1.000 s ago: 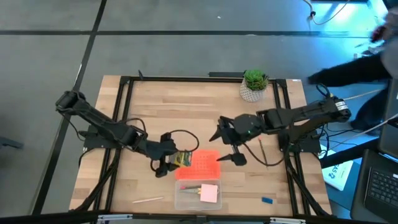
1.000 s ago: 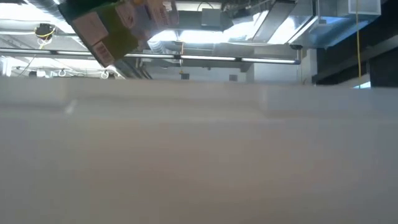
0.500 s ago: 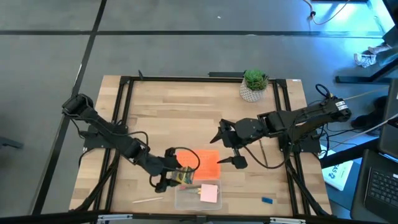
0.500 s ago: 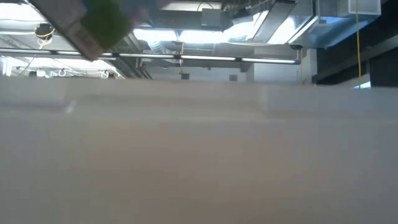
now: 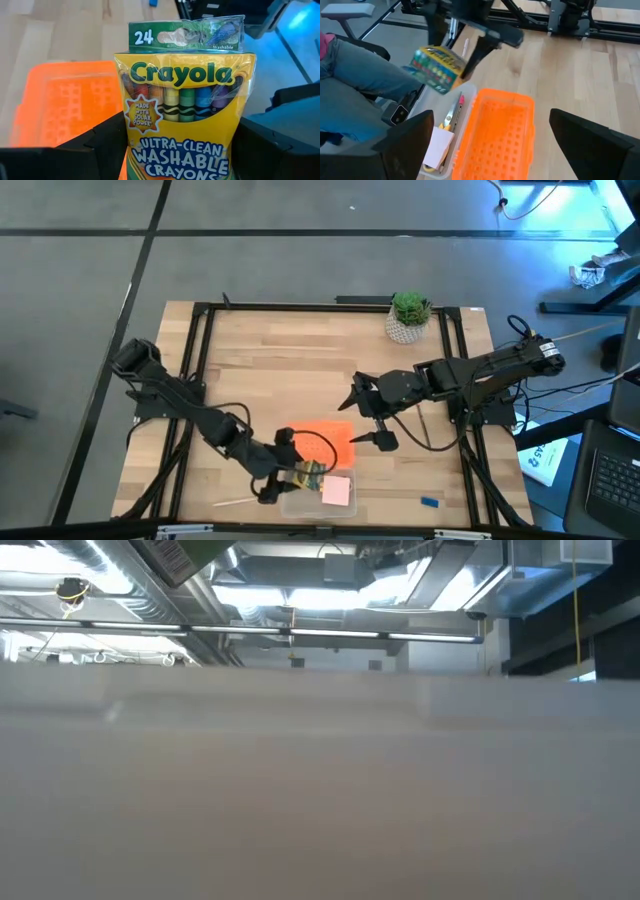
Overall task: Pack school essentials
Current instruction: Put the yellow crayon box into the supply box
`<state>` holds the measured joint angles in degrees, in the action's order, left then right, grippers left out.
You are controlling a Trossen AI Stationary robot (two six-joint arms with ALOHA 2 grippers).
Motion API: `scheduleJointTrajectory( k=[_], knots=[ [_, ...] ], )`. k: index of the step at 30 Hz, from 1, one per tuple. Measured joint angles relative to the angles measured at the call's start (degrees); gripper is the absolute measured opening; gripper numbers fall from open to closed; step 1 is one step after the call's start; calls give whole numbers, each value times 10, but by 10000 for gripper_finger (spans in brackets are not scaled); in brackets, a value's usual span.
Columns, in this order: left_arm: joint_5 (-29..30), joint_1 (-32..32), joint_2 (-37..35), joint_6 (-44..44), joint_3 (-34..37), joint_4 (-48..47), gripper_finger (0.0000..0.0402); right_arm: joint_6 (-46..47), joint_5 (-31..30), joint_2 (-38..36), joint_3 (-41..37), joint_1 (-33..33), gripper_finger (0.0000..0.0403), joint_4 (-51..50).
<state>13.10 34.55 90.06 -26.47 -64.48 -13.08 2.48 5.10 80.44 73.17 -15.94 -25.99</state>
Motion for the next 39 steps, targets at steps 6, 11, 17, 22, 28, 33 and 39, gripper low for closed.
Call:
scheduleJointTrajectory(
  k=[6,11,17,22,28,33,39],
  knots=[
    [-1,13,69,-28,-45,-13,288,-1,0,0,0,0,398,-15],
    [-1,13,105,-34,-61,-11,288,0,0,0,0,0,398,-28],
    [3,12,126,-47,-61,-13,288,0,0,0,0,0,398,-28],
    [9,19,139,-56,-61,-15,288,0,0,0,0,0,398,-27],
    [25,24,143,-65,-60,-15,288,0,0,0,0,0,398,-25],
    [28,29,143,-74,-60,-15,288,0,0,0,0,0,398,-25],
    [56,44,162,-75,-60,-15,288,0,0,0,0,0,398,-24]
  ],
)
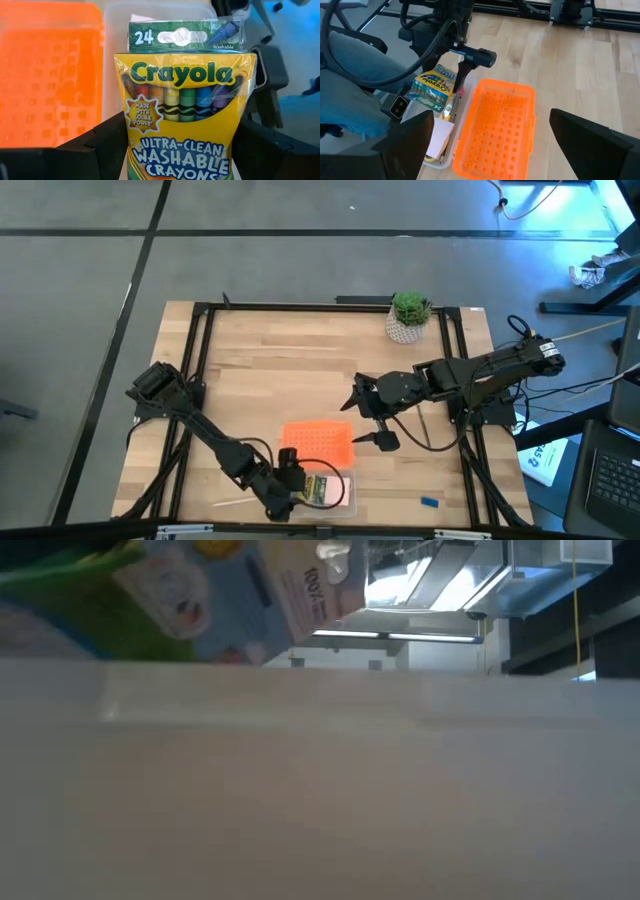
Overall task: Pack school essentials
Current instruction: Put the yellow crayon box into the supply box, then put the white pen into the supply box
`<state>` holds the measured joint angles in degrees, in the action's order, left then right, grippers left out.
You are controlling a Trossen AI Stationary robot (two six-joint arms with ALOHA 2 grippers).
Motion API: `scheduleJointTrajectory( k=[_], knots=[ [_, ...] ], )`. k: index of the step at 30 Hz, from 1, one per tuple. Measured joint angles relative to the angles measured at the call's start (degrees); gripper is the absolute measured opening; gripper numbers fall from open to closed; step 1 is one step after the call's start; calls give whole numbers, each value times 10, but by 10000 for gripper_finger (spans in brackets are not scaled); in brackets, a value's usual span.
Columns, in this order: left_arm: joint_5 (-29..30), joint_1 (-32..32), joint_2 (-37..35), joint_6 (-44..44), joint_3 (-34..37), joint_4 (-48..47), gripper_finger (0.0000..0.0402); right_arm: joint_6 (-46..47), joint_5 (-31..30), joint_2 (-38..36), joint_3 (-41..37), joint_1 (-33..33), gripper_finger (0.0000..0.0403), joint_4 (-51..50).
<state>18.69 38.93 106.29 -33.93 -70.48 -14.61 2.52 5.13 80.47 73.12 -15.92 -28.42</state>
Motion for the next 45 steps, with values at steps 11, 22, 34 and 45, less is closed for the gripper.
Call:
scheduleJointTrajectory(
  k=[11,22,34,45],
  knots=[
    [3,5,31,-2,0,9,290,0,0,0,0,0,398,4],
    [2,5,31,0,0,9,304,0,0,0,0,0,398,5],
    [1,0,31,-1,0,5,393,0,0,0,0,0,398,5],
    [0,-5,2,-1,0,-28,399,0,0,0,0,0,398,5]
  ],
)
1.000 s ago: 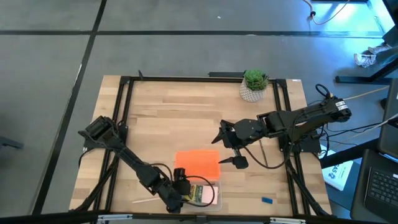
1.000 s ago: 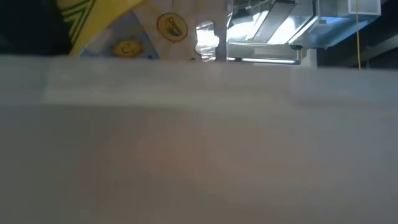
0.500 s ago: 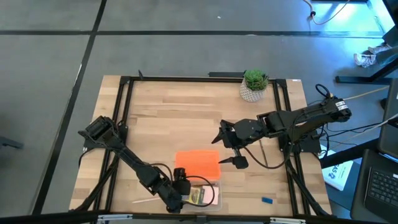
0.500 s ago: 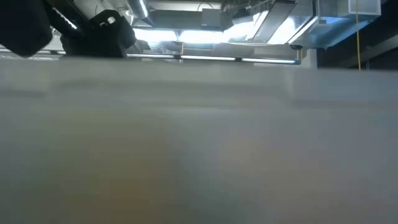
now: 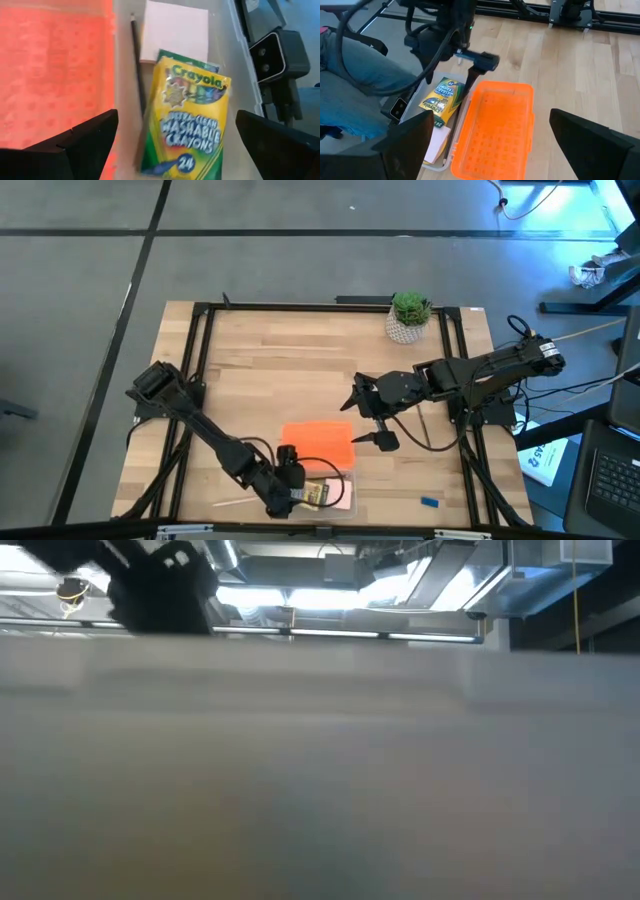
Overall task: Pack school essentials
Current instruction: Put the white pen into the supply box
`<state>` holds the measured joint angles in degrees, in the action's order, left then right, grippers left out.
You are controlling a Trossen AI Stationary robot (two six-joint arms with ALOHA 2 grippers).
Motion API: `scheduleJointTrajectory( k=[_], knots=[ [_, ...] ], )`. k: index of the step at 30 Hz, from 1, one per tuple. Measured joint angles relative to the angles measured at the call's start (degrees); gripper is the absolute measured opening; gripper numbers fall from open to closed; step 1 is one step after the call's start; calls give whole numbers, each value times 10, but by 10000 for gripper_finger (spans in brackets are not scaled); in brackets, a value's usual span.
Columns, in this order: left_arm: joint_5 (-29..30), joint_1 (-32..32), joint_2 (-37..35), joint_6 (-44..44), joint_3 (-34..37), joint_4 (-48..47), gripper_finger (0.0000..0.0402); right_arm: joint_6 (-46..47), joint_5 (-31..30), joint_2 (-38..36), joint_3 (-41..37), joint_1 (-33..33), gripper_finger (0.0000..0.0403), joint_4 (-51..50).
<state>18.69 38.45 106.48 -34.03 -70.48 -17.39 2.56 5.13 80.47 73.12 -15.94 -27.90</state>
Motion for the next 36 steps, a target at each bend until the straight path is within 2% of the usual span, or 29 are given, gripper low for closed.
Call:
scheduleJointTrajectory(
  k=[10,13,18,23,29,36],
  knots=[
    [-21,-24,-103,1,0,-148,399,0,0,0,0,0,398,0],
    [-22,-16,-131,-7,0,-202,400,0,0,0,0,0,398,0],
    [-23,17,-167,-67,0,-278,400,0,0,0,0,0,398,1],
    [-24,60,-173,-139,0,-322,400,0,0,0,0,0,398,3],
    [-76,108,-173,-226,0,-331,400,0,0,0,0,0,398,7],
    [-61,170,-149,-276,0,-329,400,0,0,0,0,0,398,7]
  ],
)
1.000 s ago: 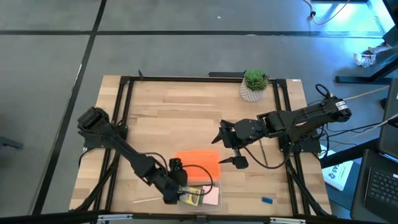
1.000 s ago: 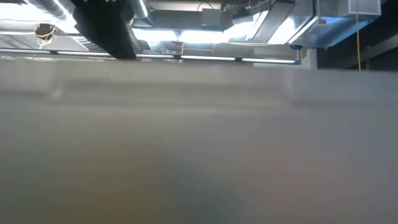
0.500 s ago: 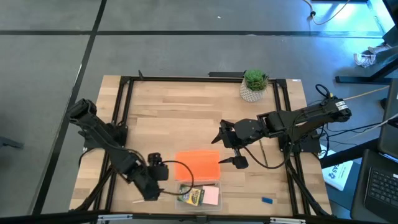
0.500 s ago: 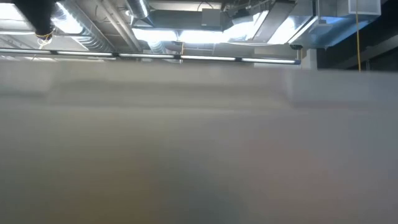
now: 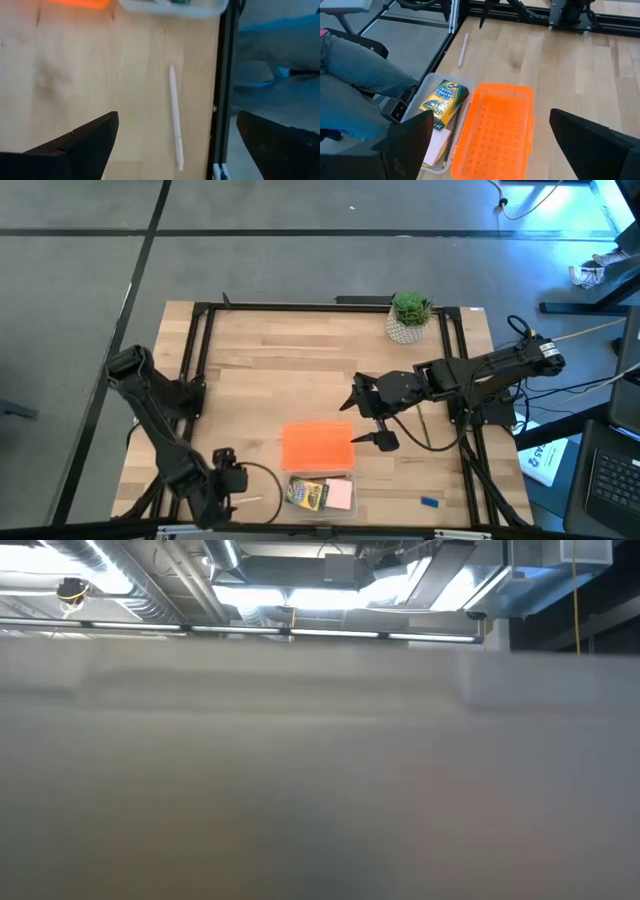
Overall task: Pack school essentials
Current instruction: Put the white pen into the supply box
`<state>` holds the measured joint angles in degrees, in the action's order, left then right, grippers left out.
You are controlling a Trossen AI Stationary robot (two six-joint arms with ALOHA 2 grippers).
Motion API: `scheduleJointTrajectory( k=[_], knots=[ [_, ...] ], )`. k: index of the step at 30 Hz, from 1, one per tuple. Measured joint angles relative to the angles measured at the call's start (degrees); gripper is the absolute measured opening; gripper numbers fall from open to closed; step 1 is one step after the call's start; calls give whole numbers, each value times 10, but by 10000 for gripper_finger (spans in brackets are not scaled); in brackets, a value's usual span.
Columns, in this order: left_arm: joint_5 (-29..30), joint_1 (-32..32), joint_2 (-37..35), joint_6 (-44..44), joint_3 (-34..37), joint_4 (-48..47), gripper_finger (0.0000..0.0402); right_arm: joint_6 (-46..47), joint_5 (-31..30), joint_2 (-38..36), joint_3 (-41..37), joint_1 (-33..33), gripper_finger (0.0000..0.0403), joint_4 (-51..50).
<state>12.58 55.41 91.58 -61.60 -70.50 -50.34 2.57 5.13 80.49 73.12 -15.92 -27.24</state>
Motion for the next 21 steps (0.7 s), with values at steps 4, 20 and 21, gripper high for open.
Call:
scheduleJointTrajectory(
  k=[4,20,21],
  knots=[
    [1,24,31,-14,0,3,400,0,0,0,0,0,398,0],
    [-9,68,119,-69,1,7,400,-92,-67,0,0,-39,398,-9],
    [-8,68,122,-69,5,13,400,-92,-70,0,0,-41,398,-10]
  ],
)
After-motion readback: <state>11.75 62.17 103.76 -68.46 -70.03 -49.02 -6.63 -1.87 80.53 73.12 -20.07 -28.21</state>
